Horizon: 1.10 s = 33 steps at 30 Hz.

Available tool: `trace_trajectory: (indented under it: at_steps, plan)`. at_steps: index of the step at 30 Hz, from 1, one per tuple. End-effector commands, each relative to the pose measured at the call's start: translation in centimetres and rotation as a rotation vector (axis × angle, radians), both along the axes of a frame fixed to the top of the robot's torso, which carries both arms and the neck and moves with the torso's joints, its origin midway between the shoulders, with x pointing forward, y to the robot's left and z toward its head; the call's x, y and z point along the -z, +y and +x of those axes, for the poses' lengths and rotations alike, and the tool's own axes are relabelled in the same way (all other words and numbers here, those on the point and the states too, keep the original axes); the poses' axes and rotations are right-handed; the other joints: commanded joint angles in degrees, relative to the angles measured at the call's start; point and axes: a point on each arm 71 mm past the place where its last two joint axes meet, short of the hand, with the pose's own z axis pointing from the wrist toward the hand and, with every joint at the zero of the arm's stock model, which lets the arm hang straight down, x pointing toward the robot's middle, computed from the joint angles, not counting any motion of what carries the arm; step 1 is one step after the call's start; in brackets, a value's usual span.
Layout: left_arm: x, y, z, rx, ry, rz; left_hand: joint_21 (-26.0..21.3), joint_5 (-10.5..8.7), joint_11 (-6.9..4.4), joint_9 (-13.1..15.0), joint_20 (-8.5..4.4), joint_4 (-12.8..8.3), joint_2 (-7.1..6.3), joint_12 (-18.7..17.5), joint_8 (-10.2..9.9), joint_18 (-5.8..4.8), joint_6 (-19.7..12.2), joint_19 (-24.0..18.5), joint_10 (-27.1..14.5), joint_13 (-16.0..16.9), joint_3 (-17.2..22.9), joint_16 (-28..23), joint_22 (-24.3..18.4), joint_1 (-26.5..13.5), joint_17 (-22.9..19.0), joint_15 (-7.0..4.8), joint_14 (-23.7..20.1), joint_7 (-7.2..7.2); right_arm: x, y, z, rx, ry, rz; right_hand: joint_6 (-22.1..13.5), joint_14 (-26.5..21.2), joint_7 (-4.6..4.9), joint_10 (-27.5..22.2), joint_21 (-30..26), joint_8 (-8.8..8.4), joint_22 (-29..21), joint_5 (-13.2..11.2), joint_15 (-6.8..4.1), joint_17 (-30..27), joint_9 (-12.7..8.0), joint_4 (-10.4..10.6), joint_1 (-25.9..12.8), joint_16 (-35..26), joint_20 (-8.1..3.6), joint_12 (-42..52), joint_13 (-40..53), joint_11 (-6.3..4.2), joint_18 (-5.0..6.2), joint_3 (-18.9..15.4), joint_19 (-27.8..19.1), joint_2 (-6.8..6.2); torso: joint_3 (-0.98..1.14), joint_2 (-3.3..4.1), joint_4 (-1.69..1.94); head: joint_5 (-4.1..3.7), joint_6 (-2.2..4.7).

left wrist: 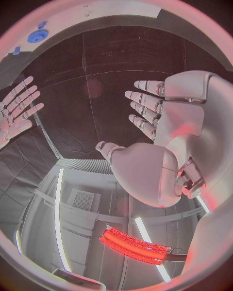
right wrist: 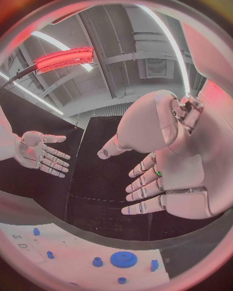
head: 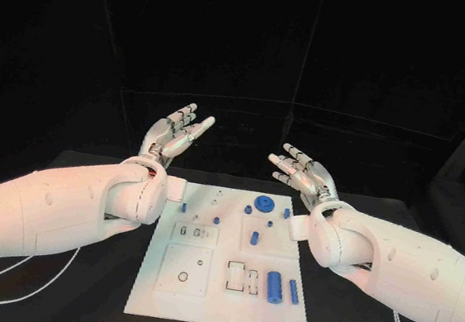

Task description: Assemble the parts on the task board

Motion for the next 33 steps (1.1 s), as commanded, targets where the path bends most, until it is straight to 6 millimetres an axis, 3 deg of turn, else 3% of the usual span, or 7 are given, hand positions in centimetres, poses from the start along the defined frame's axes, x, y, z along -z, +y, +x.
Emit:
trace_trajectory:
  at_steps: [1, 6, 8, 11, 17, 21, 33]
  plan:
    - [-0.5, -0.4, 0.0, 0.062, -0.057, -0.044, 0.28, 0.2, 0.5, 0.08, 0.48, 0.27, 0.03, 0.24, 0.25, 0.42, 0.63, 0.17, 0.32, 0.08, 0.05, 0.44, 0.1, 0.78, 0.11, 0.21, 0.76, 6.87, 0.1, 1.3, 0.0, -0.203, 0.018, -0.054, 17.97, 25.1, 7.46, 24.32, 7.85, 3.97, 3.29, 0.32, -1.34, 1.67, 1.83, -4.0, 6.93, 4.74, 0.29, 4.47, 1.5, -0.45, 4.13, 1.11, 17.53, -0.52, 0.0, 0.0, 0.01, 0.0, 0.0]
    - [-0.5, -0.4, 0.0, 0.062, -0.057, -0.044, 0.82, 0.21, 1.44, 0.3, 0.49, 0.04, 0.41, 0.6, 0.58, -0.07, 2.54, 1.55, 2.75, 0.33, 0.19, 1.26, 0.42, 1.56, 0.64, 0.75, 4.39, 7.78, 0.1, 1.6, 0.3, -0.246, 0.023, -0.076, 30.91, 32.94, 5.79, 30.87, 12.0, 6.16, 4.6, 0.73, -3.83, 1.6, 2.44, -5.47, 8.06, 6.36, -1.22, 5.45, 1.18, -2.55, 5.08, 1.69, 24.37, -0.81, 0.0, 0.0, 0.01, 0.0, 0.0]
    - [-0.3, 1.5, 0.1, 0.059, -0.035, -0.054, 1.25, 0.21, 1.82, 0.44, 0.51, -0.29, 0.45, 0.91, 0.8, -0.27, 3.77, 2.7, 4.67, 0.53, 0.18, 1.92, 0.67, 2.09, 1.0, 0.99, 6.94, 8.07, -0.6, -1.3, 1.5, -0.137, -0.18, -0.331, 32.64, 35.3, 5.33, 32.59, 13.22, 5.9, 4.99, 1.04, -4.51, 1.58, 2.14, -6.14, 8.21, 6.51, -2.07, 5.16, 1.1, -3.05, 5.03, 2.1, 26.01, -1.01, -0.3, 0.61, 0.28, -0.58, -1.55]
    - [-0.3, 1.7, 0.0, 0.061, -0.032, -0.056, 2.71, 0.32, 2.7, 0.7, 0.45, -0.83, 0.54, 1.96, 1.28, -0.49, 6.39, 6.56, 10.2, 1.08, 0.07, 4.23, 1.48, 2.86, 2.17, 0.98, 15.13, 8.1, -0.9, -1.5, 1.8, -0.144, -0.212, -0.39, 34.07, 37.61, 5.08, 34.21, 14.58, 5.48, 5.5, 1.23, -5.33, 1.63, 1.84, -6.76, 8.16, 6.57, -2.83, 4.7, 1.09, -3.58, 4.96, 2.64, 27.49, -1.13, -0.29, 1.05, 0.4, -0.54, -1.48]
    - [-0.5, 2.2, -0.8, 0.072, -0.025, -0.05, 10.11, 0.22, 0.91, 2.16, 0.37, -1.66, 0.78, 6.99, 4.39, 1.62, 20.22, 25.87, 31.35, 2.78, -1.02, 8.53, 5.11, 3.55, 3.57, -1.0, 26.81, 8.03, -2.1, -1.8, 2.3, -0.165, -0.296, -0.525, 36.41, 43.1, 4.62, 36.92, 18.59, 4.22, 7.36, 0.79, -6.72, 2.11, 1.65, -7.98, 7.77, 6.82, -4.56, 3.14, 1.12, -4.32, 4.98, 3.58, 30.44, -1.82, -0.35, 2.44, 0.76, -0.41, -0.98]
    - [-0.7, 2.3, -1.5, 0.098, -0.028, -0.043, 14.05, 0.24, -0.28, 2.98, 0.08, -1.35, 1.29, 8.59, 6.93, 3.24, 31.56, 35.04, 37.12, 2.61, -2.96, 10.54, 6.49, 2.83, 3.95, -2.82, 32.48, 7.5, -2.9, -1.9, 2.5, -0.174, -0.321, -0.616, 38.42, 46.52, 4.27, 39.23, 22.82, 3.73, 9.7, 0.97, -7.72, 2.7, 1.71, -8.57, 8.02, 6.89, -5.79, 2.35, 1.14, -5.06, 4.93, 4.38, 32.03, -2.18, -0.5, 3.75, 1.32, -0.83, -0.8]
    - [-1.2, 2.1, -3.1, 0.168, -0.025, -0.049, 15.22, 0.24, -1.8, 2.36, -1.04, -2.88, 2.28, 9.3, 7.48, 3.56, 35.48, 40.09, 42.41, 2.39, -5.08, 11.41, 6.29, 4.51, 4.1, -4.4, 37.94, 6.16, -4.3, -1.0, 3.1, -0.221, -0.376, -1.012, 42.16, 61.02, 2.27, 45.22, 38.91, 2.63, 19.47, 0.1, -11.74, 9.32, 1.7, -8.49, 7.76, 14.57, -9.29, 0.91, 1.29, -7.63, 5.01, 6.82, 36.08, -4.6, -0.87, 6.49, 2.05, -1.74, 0.02]
